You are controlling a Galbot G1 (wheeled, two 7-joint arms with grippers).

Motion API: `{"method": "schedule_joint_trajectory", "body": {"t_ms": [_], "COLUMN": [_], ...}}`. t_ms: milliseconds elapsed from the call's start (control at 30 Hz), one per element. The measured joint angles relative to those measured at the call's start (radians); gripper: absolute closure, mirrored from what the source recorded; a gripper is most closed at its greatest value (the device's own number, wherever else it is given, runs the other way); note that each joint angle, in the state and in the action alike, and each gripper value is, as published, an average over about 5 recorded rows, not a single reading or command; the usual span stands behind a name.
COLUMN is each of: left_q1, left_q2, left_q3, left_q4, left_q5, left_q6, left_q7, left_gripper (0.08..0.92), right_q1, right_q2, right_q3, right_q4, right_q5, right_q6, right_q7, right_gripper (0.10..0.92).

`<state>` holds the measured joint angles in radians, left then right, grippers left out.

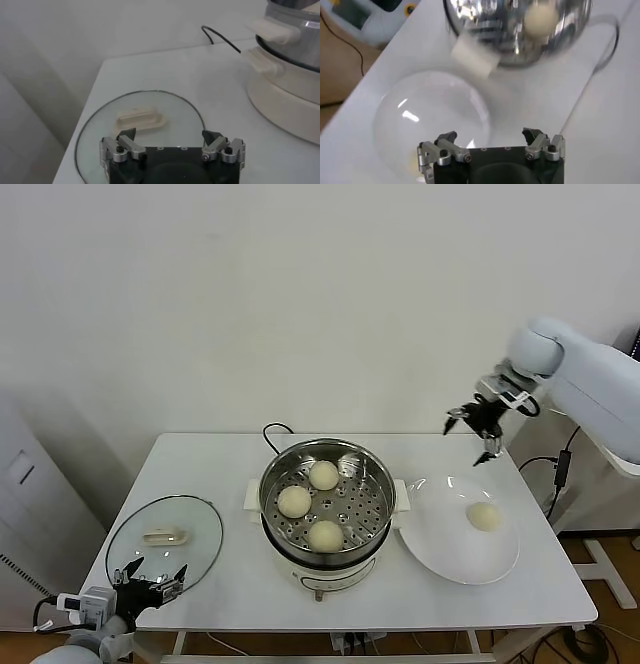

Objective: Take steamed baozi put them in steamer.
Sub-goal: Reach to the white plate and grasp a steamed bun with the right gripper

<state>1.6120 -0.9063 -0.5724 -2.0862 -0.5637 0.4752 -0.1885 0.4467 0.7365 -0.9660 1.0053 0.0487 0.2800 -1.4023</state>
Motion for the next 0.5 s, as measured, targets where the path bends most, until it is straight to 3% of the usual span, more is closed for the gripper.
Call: {"method": "schedule_joint_trajectory", "body": {"t_ms": [500], "left_q1": [-0.006], "left_q2": [0.001], "left_q3": [0.007], "left_q4": [0.001], "left_q5": [0.0], "left_q6": [0.004], "left_q7": [-0.001], "left_gripper": [0.177], "right_q1": [-0.243], "right_q2": [0.009], "right_q3": [0.196], "right_q4": [-0.194], "right_q5": [-0.164], "right_q6": [0.043], "right_q7": [0.049], "right_gripper": [0.203]}}
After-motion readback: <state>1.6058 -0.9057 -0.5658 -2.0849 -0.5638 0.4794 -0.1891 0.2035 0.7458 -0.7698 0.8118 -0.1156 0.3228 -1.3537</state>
